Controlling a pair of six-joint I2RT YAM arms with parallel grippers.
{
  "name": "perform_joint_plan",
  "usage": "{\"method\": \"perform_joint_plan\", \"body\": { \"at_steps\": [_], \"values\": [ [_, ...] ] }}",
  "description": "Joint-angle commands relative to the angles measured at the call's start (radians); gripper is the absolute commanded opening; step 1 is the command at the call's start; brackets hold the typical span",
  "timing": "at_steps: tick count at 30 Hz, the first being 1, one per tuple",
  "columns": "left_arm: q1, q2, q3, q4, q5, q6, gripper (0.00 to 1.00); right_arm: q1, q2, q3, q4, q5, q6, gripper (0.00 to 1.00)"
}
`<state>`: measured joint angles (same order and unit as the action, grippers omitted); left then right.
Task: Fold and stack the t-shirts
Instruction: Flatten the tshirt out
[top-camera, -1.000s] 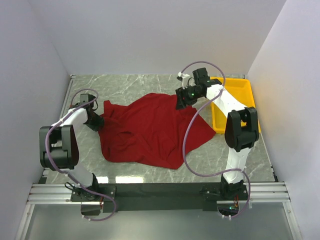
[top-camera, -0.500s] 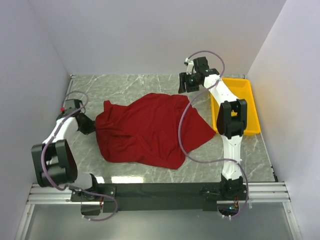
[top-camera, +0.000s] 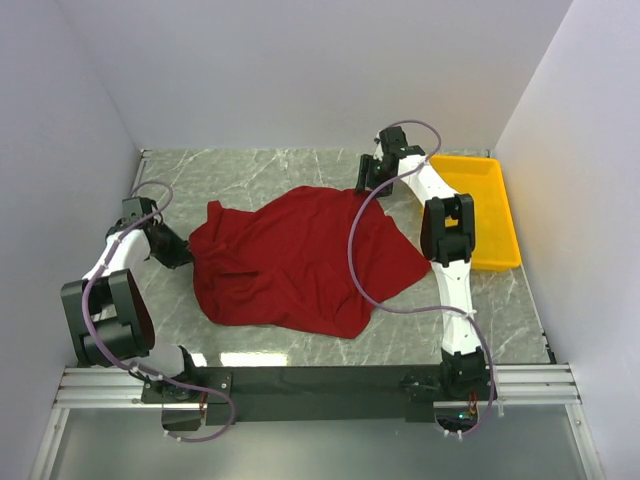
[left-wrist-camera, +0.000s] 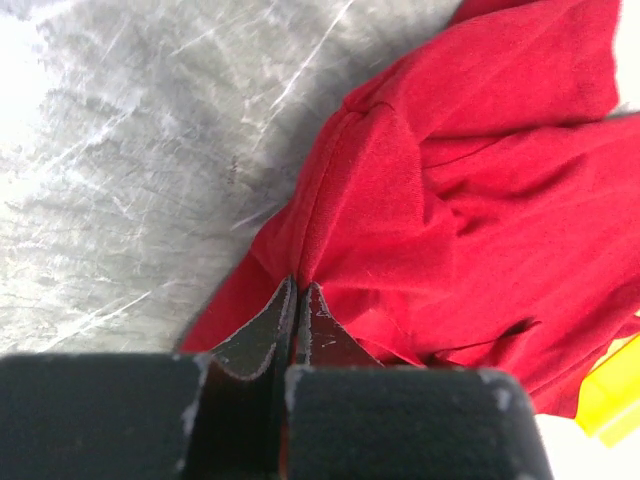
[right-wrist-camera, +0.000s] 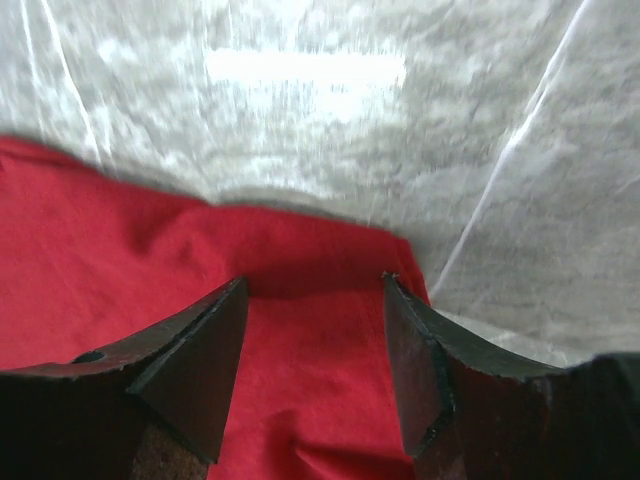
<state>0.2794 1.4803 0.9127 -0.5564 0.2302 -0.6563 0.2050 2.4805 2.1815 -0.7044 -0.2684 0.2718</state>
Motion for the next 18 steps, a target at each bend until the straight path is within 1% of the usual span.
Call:
{"method": "perform_joint_plan", "body": {
  "at_steps": [1,5,6,7,8,10,11,12,15,18],
  "values": [
    [0.017,-0.015,0.061,-0.034,0.014,0.041,0.01,0.002,0.029,0.066,0.003,0.024,0.075,0.63],
    [0.049,-0.029,0.080,-0.065,0.006,0.050,0.01,0.004,0.073,0.087,-0.003,-0.002,0.109,0.58],
    [0.063,-0.031,0.083,-0.068,0.006,0.052,0.01,0.002,0.080,0.090,-0.004,-0.008,0.110,0.51],
    [0.072,-0.032,0.086,-0.071,0.004,0.056,0.01,0.002,0.092,0.098,-0.007,-0.023,0.112,0.47],
    [0.079,-0.029,0.095,-0.077,0.006,0.058,0.01,0.002,0.098,0.104,-0.010,-0.031,0.110,0.34],
    [0.102,-0.019,0.104,-0.079,0.011,0.069,0.01,0.002,0.113,0.122,-0.012,-0.055,0.099,0.20],
    [0.110,-0.012,0.120,-0.077,0.012,0.072,0.01,-0.003,0.115,0.127,-0.012,-0.063,0.098,0.02],
    [0.124,-0.006,0.129,-0.071,0.020,0.076,0.01,-0.004,0.115,0.132,-0.010,-0.069,0.098,0.00],
    [0.150,0.032,0.169,-0.048,0.044,0.098,0.01,-0.038,0.087,0.139,0.023,-0.075,0.101,0.00],
    [0.170,0.090,0.228,-0.017,0.073,0.124,0.01,-0.088,0.029,0.126,0.091,-0.031,0.110,0.00]
  ]
}}
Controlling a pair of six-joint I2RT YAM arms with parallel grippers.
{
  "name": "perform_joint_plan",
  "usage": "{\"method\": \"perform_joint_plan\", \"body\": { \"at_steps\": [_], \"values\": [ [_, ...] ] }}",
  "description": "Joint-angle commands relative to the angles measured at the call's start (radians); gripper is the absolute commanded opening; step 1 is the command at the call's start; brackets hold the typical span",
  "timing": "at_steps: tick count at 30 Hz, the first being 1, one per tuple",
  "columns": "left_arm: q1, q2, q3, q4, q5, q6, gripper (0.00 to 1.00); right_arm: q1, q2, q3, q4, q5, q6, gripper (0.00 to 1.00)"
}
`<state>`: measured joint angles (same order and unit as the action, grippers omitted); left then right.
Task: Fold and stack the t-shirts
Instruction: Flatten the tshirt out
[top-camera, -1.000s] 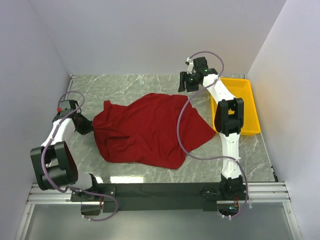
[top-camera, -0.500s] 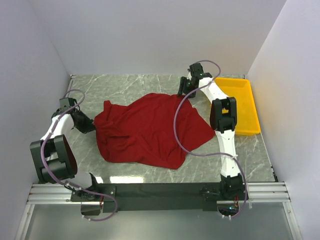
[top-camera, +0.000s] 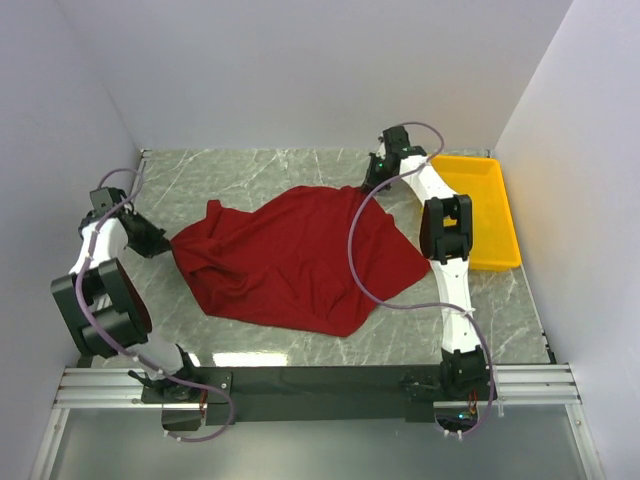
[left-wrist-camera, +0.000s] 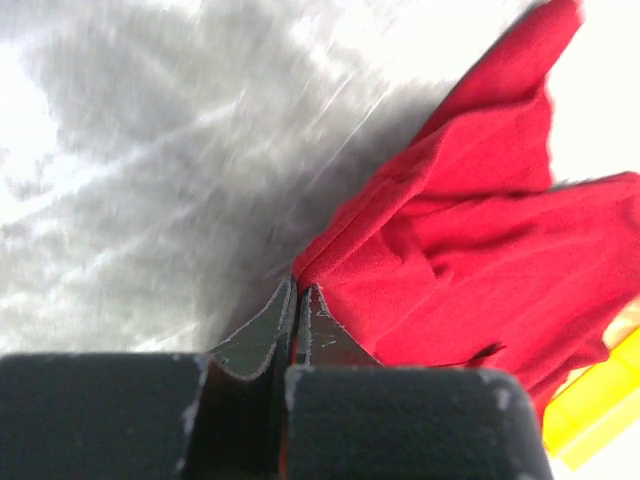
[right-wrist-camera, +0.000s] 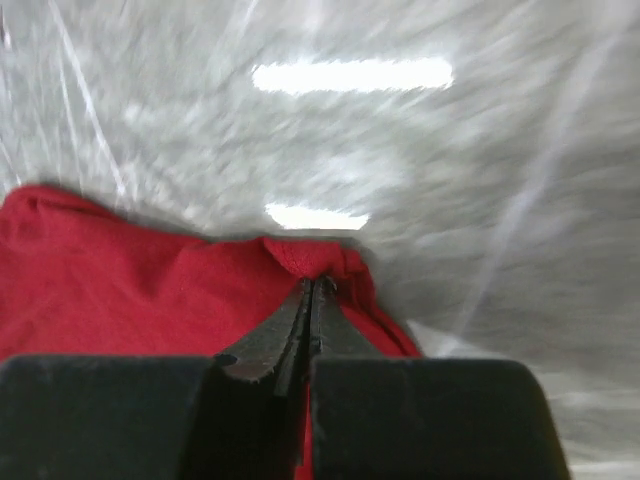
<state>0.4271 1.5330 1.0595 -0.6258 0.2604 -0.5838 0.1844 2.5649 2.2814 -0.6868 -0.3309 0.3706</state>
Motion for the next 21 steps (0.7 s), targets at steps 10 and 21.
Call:
{"method": "perform_joint_plan", "body": {
  "at_steps": [10,21],
  "values": [
    [0.027,0.386,0.387,0.244,0.273,0.073,0.01,-0.135,-0.152,-0.011,0.161,0.128,-0.007,0.00],
    [-0.042,0.382,0.527,0.256,0.151,0.093,0.45,-0.123,-0.353,-0.197,0.164,-0.212,-0.401,0.83]
  ]
}}
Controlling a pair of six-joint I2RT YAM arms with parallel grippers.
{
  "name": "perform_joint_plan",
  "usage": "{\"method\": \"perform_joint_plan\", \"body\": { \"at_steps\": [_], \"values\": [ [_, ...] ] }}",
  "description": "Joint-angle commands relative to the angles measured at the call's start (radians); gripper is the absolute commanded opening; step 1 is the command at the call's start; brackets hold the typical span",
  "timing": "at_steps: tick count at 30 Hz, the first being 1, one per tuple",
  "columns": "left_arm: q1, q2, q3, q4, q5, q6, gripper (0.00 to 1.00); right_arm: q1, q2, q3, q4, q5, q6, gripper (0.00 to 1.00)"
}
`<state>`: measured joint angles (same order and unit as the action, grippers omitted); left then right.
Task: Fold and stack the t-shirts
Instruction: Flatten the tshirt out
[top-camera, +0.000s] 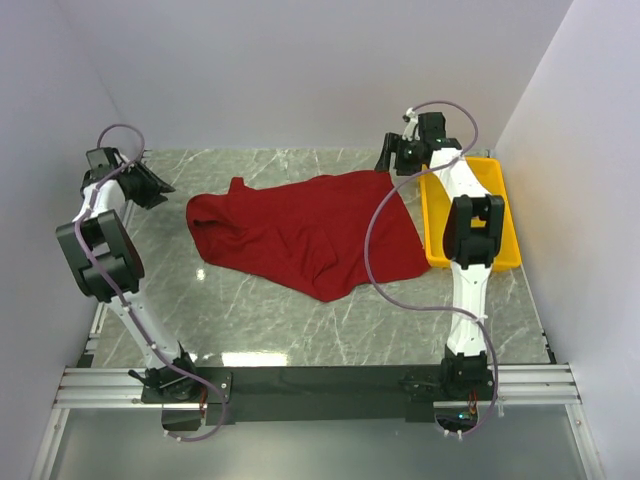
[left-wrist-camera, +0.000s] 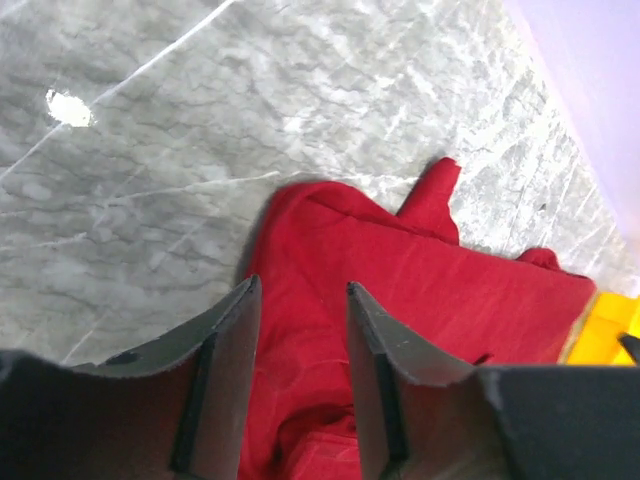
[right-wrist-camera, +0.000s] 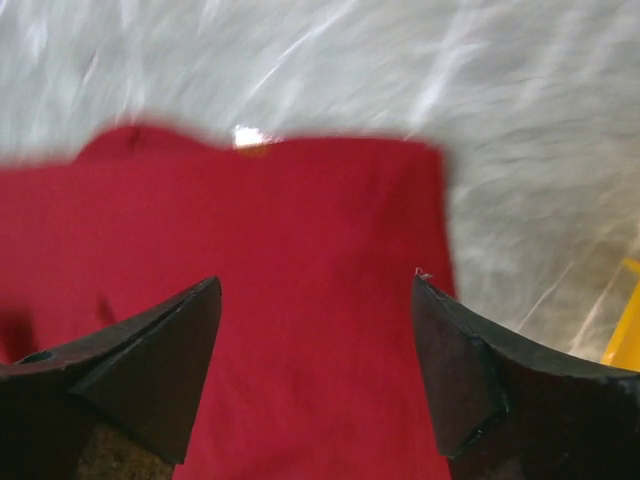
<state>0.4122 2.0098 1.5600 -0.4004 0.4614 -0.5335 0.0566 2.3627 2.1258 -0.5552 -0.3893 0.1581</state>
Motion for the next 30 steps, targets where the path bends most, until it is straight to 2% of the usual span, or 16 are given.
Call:
{"method": "perform_joint_plan", "body": {
  "at_steps": [1,2,3,5,6,8,9,14,20,22,25,30],
  "values": [
    [-0.033,-0.142,0.012,0.031,-0.062,0.053,0.45,0.006,-0.198,-0.075,-0.010,-0.198,-0.300,0.83],
    [-0.042,-0.169,-0.021,0.031,-0.058,0.061,0.48,0.008,-0.223,-0.096,-0.031,-0.251,-0.345,0.83],
    [-0.068,-0.213,-0.044,0.031,-0.037,0.079,0.49,0.008,-0.267,-0.145,-0.084,-0.297,-0.461,0.83],
    [-0.102,-0.243,-0.107,0.012,0.012,0.093,0.49,0.011,-0.310,-0.200,-0.144,-0.344,-0.575,0.82],
    [-0.149,-0.255,-0.127,-0.001,0.031,0.110,0.49,0.011,-0.347,-0.229,-0.176,-0.386,-0.689,0.82],
    [-0.212,-0.260,-0.179,-0.047,0.020,0.130,0.49,0.011,-0.381,-0.320,-0.252,-0.393,-0.764,0.82],
    [-0.281,-0.269,-0.199,-0.048,0.011,0.142,0.49,0.009,-0.407,-0.370,-0.288,-0.405,-0.813,0.82],
    [-0.498,-0.235,-0.215,-0.061,-0.180,0.207,0.50,0.011,-0.473,-0.503,-0.305,-0.434,-0.822,0.80],
    [-0.642,-0.143,-0.130,-0.002,-0.322,0.365,0.51,0.011,-0.530,-0.613,-0.258,-0.444,-0.767,0.80],
    [-0.662,-0.097,-0.083,0.008,-0.334,0.417,0.51,0.011,-0.540,-0.630,-0.258,-0.439,-0.764,0.80],
    [-0.682,-0.002,0.021,-0.076,-0.333,0.444,0.50,0.009,-0.557,-0.649,-0.256,-0.427,-0.766,0.80],
    [-0.708,0.066,0.067,-0.146,-0.325,0.500,0.49,0.009,-0.579,-0.675,-0.247,-0.421,-0.761,0.80]
  ]
}}
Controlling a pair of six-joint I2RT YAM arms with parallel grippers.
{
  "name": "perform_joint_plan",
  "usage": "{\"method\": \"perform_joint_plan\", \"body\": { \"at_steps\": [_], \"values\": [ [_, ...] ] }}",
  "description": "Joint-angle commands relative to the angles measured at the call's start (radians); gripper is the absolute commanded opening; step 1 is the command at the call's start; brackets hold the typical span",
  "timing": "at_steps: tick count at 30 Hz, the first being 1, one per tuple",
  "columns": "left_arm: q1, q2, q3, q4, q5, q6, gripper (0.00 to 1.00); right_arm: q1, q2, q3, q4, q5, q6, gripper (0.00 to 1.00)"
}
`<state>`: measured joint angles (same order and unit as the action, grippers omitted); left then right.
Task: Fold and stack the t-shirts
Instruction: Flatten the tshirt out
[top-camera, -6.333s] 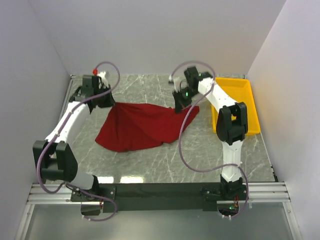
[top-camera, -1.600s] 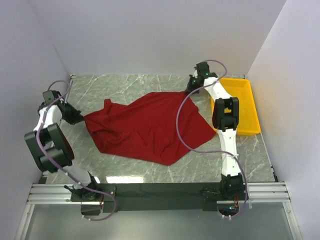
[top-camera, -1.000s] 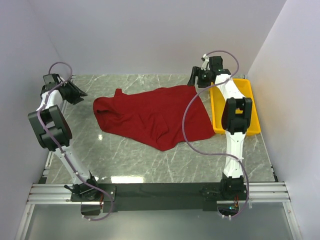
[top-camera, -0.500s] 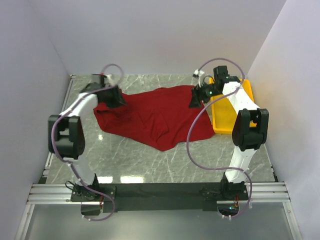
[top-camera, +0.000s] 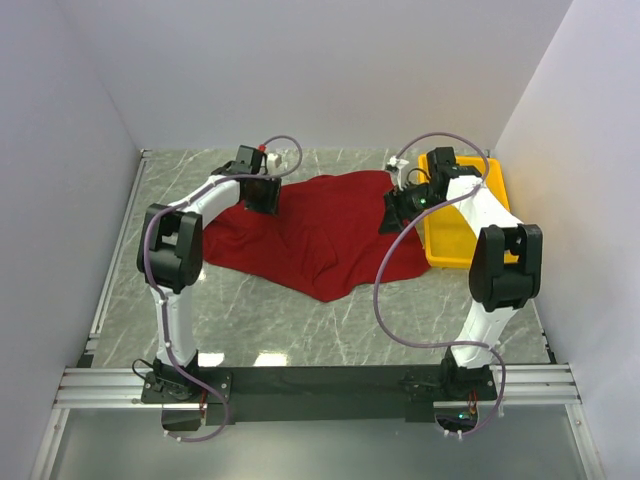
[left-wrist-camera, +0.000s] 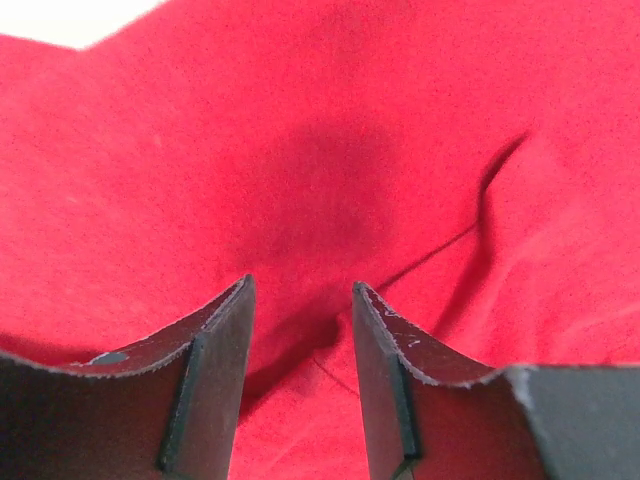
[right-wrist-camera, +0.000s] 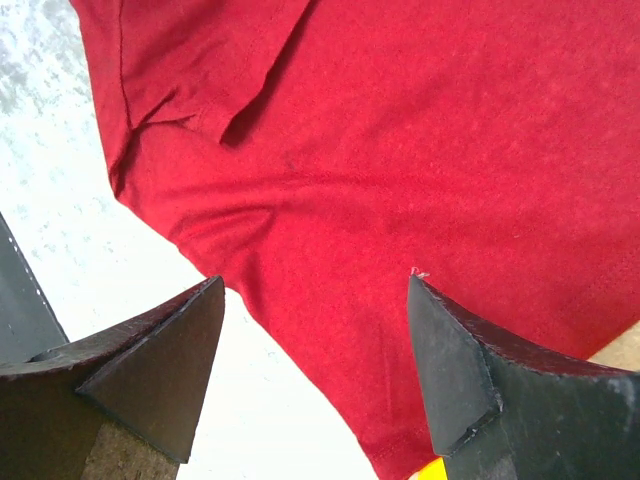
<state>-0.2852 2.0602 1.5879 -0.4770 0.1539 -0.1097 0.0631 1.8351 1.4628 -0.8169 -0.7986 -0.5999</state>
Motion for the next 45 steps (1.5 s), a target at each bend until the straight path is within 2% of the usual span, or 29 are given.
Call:
{"method": "perform_joint_plan", "body": {
  "at_steps": [1,10,15,25,27,30,31,34,40,45],
  "values": [
    [-0.012,0.018,0.044,-0.093,-0.008,0.082,0.49,0.003,-0.053,-0.013,0.016,-0.010,-0.003,0.80],
    [-0.012,-0.020,0.009,-0.129,0.050,0.156,0.49,0.003,-0.034,0.002,0.001,-0.016,-0.001,0.80],
    [-0.012,-0.012,0.023,-0.149,0.113,0.166,0.46,0.003,-0.033,0.004,0.001,-0.013,0.000,0.79],
    [-0.012,-0.071,-0.028,-0.146,0.131,0.188,0.41,0.003,-0.036,-0.015,0.009,-0.011,0.006,0.79],
    [-0.012,-0.072,-0.035,-0.149,0.136,0.191,0.36,0.003,-0.036,-0.012,0.009,-0.011,0.008,0.79],
    [-0.012,-0.080,-0.042,-0.141,0.142,0.188,0.22,0.003,-0.037,-0.012,0.007,-0.010,0.008,0.79],
    [-0.012,-0.080,-0.040,-0.143,0.142,0.188,0.14,0.003,-0.036,-0.012,0.005,-0.013,0.008,0.79],
    [-0.012,-0.081,-0.039,-0.150,0.145,0.196,0.01,0.003,-0.031,-0.006,-0.002,-0.013,0.003,0.79],
    [-0.012,-0.178,-0.118,-0.146,0.160,0.211,0.01,0.003,-0.023,0.017,-0.066,0.001,-0.055,0.79],
    [-0.012,-0.388,-0.245,-0.208,0.234,0.174,0.01,0.006,-0.025,0.034,-0.163,0.070,-0.181,0.79]
  ]
}}
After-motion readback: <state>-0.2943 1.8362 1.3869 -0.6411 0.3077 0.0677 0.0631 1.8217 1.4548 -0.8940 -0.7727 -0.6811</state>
